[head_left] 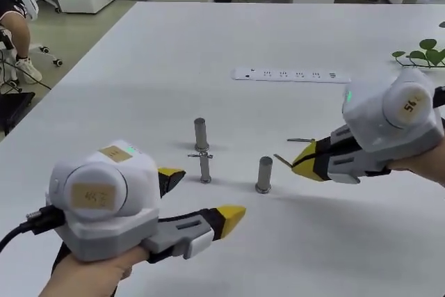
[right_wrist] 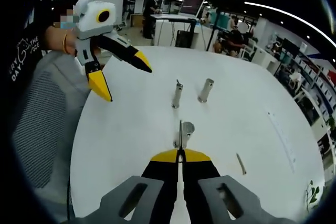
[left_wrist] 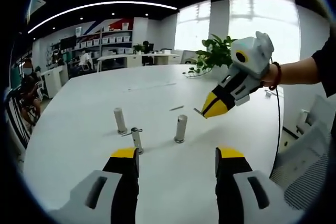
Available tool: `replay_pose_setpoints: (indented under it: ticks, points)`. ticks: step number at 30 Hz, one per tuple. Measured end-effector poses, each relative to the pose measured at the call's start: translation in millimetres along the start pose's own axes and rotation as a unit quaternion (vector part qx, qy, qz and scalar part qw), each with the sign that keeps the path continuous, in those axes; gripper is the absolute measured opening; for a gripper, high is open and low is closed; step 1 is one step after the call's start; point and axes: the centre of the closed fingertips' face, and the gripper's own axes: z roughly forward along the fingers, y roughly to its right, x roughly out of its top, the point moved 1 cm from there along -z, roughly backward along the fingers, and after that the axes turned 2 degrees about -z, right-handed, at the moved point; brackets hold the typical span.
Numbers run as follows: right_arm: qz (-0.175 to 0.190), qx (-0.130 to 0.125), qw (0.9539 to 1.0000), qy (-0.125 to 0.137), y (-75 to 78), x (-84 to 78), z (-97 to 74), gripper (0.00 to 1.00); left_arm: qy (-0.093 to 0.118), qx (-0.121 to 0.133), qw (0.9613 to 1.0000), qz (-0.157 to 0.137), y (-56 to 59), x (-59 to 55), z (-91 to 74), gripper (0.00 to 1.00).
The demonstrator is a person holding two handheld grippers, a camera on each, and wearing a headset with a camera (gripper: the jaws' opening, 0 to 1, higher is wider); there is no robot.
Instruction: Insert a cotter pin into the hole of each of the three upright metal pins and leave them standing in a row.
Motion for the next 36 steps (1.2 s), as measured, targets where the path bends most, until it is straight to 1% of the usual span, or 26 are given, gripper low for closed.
replay_pose_setpoints:
  ticks: [2,5,6,8,11,13,14,18,21,24,27,30,34,36]
  points:
    - [-0.001,0.006,1.0,0.005,-3.4,1.3,2.4,0.0,-0.001,-0.008,0.9999,-0.01,2.0,-0.1,0.3,0.51]
    - [-0.01,0.009,0.9999,0.006,-12.7,4.7,3.7,0.0,0.001,-0.015,0.9996,-0.023,4.0,0.6,1.0,0.48]
    - [-0.02,0.011,0.9997,0.008,-15.7,6.2,4.5,0.0,0.0,-0.02,0.9992,-0.034,5.1,0.4,1.4,0.45]
    - [-0.021,0.014,0.9996,0.013,-20.1,8.9,5.6,0.0,-0.008,-0.03,0.9981,-0.054,7.4,-1.1,2.1,0.41]
    - [-0.034,0.016,0.9991,0.018,-27.4,14.1,5.8,0.0,-0.008,-0.037,0.9969,-0.068,8.4,-0.6,3.7,0.36]
    - [-0.041,0.02,0.9987,0.022,-31.2,17.1,6.0,0.0,-0.011,-0.049,0.9952,-0.084,12.0,-0.6,5.1,0.34]
    - [-0.043,0.021,0.9986,0.024,-32.5,18.5,6.1,0.0,-0.009,-0.053,0.9946,-0.089,13.1,0.3,5.9,0.33]
    - [-0.054,0.036,0.9973,0.034,-40.4,24.4,7.4,0.0,-0.008,-0.066,0.9932,-0.095,18.8,2.0,7.6,0.27]
    - [-0.069,0.036,0.9962,0.037,-44.4,28.3,7.6,0.0,-0.011,-0.079,0.9912,-0.106,24.2,1.7,8.9,0.22]
    - [-0.09,0.03,0.9948,0.038,-46.4,31.9,7.7,0.0,-0.014,-0.088,0.9891,-0.117,28.5,0.6,9.8,0.18]
    - [-0.1,0.035,0.9936,0.04,-50.4,34.9,8.1,0.0,-0.015,-0.09,0.9881,-0.123,29.6,-1.0,10.8,0.17]
    - [-0.115,0.04,0.9917,0.041,-55.5,37.2,9.2,0.0,-0.013,-0.094,0.9856,-0.14,29.8,-1.6,11.6,0.13]
    - [-0.125,0.047,0.9902,0.041,-60.9,39.1,11.6,0.0,-0.013,-0.1,0.984,-0.147,31.6,-2.3,11.9,0.11]
    - [-0.131,0.049,0.9893,0.041,-63.4,39.5,13.0,0.0,-0.011,-0.105,0.9824,-0.153,33.8,-1.7,11.9,0.1]
